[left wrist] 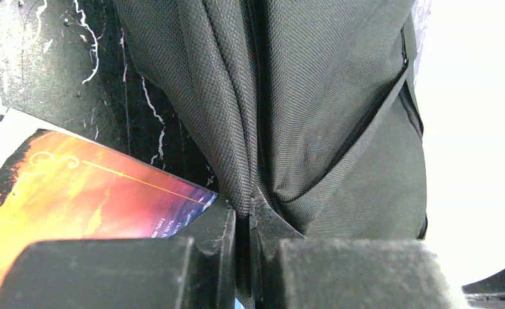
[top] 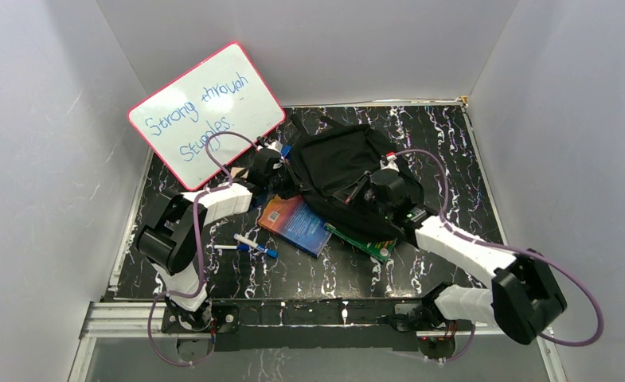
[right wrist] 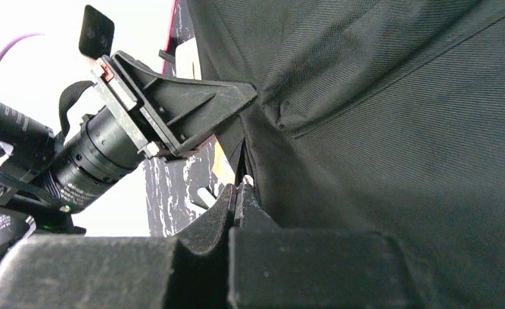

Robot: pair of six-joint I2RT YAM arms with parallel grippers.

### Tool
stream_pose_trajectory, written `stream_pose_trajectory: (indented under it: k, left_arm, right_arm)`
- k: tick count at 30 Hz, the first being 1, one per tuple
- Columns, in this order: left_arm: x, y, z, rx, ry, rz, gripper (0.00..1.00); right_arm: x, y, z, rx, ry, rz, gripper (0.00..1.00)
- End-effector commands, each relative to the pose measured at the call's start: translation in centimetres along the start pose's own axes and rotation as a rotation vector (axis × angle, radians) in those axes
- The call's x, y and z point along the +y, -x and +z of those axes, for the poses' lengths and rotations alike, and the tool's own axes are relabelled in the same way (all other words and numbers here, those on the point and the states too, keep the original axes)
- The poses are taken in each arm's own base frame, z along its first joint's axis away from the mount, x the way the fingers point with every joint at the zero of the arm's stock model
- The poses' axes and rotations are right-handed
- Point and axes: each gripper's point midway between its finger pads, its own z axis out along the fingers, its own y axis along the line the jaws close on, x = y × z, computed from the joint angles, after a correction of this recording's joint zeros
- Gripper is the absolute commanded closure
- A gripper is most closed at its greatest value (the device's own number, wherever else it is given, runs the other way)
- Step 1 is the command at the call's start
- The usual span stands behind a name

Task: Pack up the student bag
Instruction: Unzip the student bag at the center of the board.

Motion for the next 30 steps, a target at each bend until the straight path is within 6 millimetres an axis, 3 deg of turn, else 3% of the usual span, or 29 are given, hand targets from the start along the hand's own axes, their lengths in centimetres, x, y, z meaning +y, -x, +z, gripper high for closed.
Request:
stream_pose_trajectory:
  k: [1,4,8,20,30]
  left_arm:
    - [-1.1,1.6,-0.2,-0.047,-0.01,0.05,1.0]
    - [-0.8,2.0,-0.1,-0.053,-0.001,0.053,1.0]
    - [-0.4,2.4,0.0,-0.062,0.014,0.065,1.0]
    - [0.3,3.9,-0.4,-0.078,0.012,0.156,1.0]
    - [1.6,5.0,-1.1,-0.094,0.056,0.199,1.0]
  right_arm:
    - [0.2,1.3,-2.3,-0.061,0.001,-0.088,1.0]
    - [-0.4,1.7,-3.7,-0.087,-0.016,-0.12,1.0]
    - [-2.7,2.0,-5.6,-0.114,-0.101,-0.168,1.0]
    - [-11.3,4.8,-11.6,-0.296,-0.511,-0.222,1.0]
    - [-13.7,8.0,-14.1,-0.437,-0.764,-0.272,1.0]
